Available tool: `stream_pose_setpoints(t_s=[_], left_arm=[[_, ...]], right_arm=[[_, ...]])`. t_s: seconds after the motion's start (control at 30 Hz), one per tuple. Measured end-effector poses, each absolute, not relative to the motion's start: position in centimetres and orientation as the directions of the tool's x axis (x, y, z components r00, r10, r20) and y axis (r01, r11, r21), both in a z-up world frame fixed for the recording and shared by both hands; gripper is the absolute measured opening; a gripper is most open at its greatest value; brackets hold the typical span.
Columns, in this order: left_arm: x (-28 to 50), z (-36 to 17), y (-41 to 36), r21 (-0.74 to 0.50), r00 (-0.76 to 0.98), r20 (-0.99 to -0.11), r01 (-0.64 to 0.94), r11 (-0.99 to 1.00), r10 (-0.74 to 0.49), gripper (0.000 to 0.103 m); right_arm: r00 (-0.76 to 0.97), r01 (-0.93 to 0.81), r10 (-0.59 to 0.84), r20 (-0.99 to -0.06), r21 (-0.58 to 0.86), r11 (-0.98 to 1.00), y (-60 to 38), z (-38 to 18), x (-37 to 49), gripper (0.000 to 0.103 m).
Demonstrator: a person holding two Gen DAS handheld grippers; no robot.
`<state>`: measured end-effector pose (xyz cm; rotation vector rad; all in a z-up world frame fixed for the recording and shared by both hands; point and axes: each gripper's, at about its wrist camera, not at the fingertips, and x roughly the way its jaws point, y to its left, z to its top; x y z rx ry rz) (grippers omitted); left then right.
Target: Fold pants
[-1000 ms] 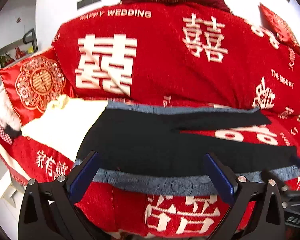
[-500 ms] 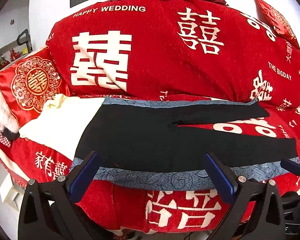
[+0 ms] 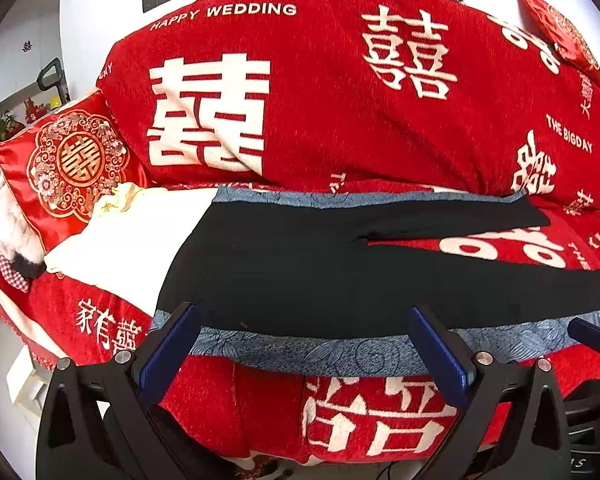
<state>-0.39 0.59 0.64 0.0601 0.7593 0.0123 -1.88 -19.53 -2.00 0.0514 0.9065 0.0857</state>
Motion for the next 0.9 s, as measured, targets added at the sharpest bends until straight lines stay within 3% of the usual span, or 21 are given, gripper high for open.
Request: stream_pose_setpoints(t_s=[0.2,0.6,0.77,0.9], left_arm=[[-0.2,0.0,0.8,0.120,0.724,-0.685,0.009,0.993,0.077,0.103],[3.1,-4.6,2.7,0.058,0.587,-0.808,-0.002,0.998,0.049,0.103],[7.5,-6.5,3.8,0.025,0.515,-0.856,-0.022,0.999,0.033,0.103],[11.1,-7.1,4.1,0.024,0.488,-0.872,-0.032,0.999,0.036,0.103]], right_arm=[[0.593,-0.058,0.116,-0.797,0.101,0.993,-19.5,-3.2,-1.8,0.103],[0.559,-0.117,0.116,-0.821,0.060,0.991,-20.1,-5.4,-1.1,0.103],[0.519,-0.186,0.194,-0.833,0.112,0.976,-19.5,-5.6,4.6,0.103],[0.539,-0.305,0.222,-0.813,0.058,0.951,-18.4,-4.7,11.8,0.103]])
